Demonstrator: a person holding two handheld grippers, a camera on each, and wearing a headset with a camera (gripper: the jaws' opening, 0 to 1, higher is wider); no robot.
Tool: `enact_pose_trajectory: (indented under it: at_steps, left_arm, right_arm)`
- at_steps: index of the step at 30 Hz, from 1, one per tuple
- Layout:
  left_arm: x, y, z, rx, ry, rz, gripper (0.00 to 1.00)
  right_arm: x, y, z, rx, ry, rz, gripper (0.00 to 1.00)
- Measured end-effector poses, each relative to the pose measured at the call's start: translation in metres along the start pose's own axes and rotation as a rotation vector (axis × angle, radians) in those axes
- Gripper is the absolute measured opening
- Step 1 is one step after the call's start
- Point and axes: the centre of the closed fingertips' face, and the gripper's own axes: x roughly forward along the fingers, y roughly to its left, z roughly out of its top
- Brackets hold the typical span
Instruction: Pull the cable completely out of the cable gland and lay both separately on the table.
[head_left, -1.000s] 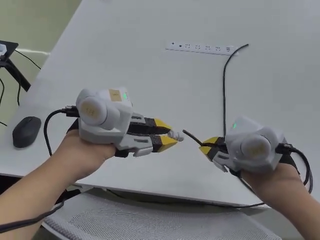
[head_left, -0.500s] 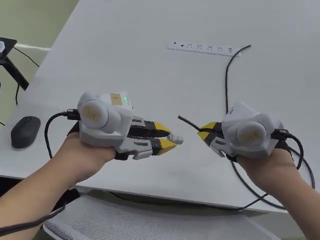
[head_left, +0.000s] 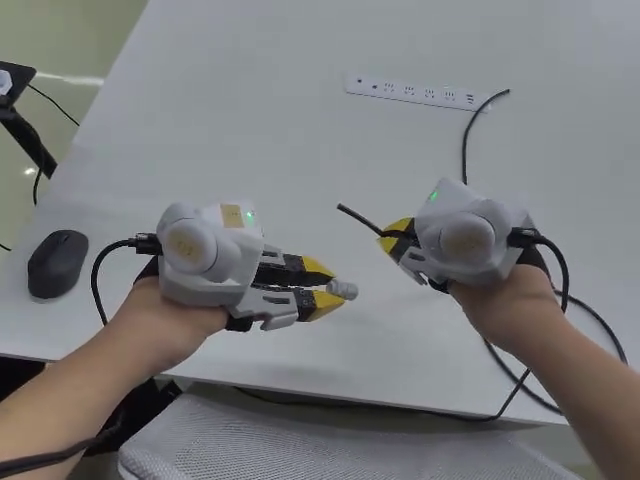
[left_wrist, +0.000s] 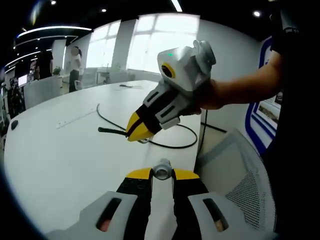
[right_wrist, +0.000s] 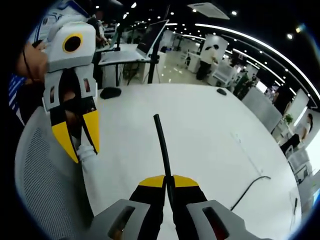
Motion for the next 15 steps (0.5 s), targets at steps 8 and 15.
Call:
enact_pose_trajectory:
  at_steps: [8,15]
  left_arm:
    - [-0.010,0.006,-0.009,-0.006,-0.005,-0.017,0.15]
    - [-0.019,0.009,-0.014,-0.002,-0.014,-0.027,0.15]
  right_arm:
    - [0.018,0.008,0.022,-0.121,0.033,-0.013,0.00]
    - [0.027,0.018,0.039,-0.135,0.031,-0.012,0.00]
